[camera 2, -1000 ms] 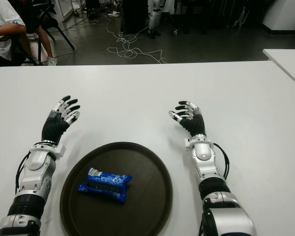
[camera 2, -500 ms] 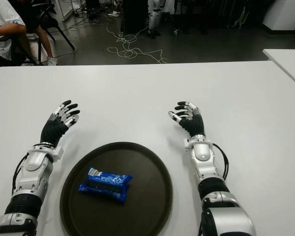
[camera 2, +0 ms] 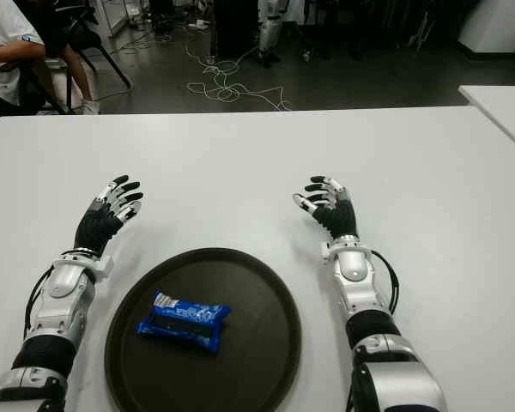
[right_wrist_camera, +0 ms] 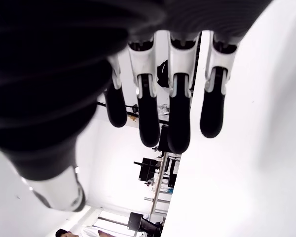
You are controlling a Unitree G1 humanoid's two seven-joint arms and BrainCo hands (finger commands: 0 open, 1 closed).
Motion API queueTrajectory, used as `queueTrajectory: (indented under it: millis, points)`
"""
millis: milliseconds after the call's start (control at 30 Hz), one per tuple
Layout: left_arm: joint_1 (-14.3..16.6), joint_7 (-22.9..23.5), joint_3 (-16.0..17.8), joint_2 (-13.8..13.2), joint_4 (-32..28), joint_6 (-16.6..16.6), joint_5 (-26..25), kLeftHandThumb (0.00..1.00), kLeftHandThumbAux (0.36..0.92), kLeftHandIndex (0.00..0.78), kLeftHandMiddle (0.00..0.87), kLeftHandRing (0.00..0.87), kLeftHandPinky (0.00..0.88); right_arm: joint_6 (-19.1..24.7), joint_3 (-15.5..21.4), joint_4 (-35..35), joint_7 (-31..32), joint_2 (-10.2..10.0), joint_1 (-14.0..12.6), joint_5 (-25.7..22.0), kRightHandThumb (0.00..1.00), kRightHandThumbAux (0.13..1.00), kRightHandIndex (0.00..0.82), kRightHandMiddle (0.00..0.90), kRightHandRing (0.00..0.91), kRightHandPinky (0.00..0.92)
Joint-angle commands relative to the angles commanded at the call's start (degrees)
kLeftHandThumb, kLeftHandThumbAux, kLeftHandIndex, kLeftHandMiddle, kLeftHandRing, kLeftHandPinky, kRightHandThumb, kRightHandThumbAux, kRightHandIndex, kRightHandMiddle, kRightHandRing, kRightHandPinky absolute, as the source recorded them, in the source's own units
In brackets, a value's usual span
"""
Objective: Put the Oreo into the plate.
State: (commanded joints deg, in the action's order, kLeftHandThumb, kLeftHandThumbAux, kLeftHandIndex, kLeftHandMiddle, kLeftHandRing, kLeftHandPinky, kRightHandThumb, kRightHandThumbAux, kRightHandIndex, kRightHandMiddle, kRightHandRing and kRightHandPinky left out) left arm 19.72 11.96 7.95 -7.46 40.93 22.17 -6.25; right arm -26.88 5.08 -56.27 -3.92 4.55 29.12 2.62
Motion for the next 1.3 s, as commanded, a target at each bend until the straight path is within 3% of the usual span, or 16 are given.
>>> queueTrajectory:
  millis: [367,1300]
  points:
    - [0.10,-0.06,-0.15,0.05,1.39,2.55,0.34,0.117,0.695,0.076,0.169,0.152,0.113,-0.30,0.35,0.20,0.78,-0.12,-0.09,-0.46,0.242,0.737,0.320,0.398,0.413,0.424]
    - [-0.07,0.95,-0.33,-0.48,1.15,1.44,0.31,0.125,0.643,0.076,0.176,0.159,0.127,0.07,0.00,0.42,0.01,-0.31,-0.28,0.05,0.205,0.768,0.314,0.394,0.405,0.413]
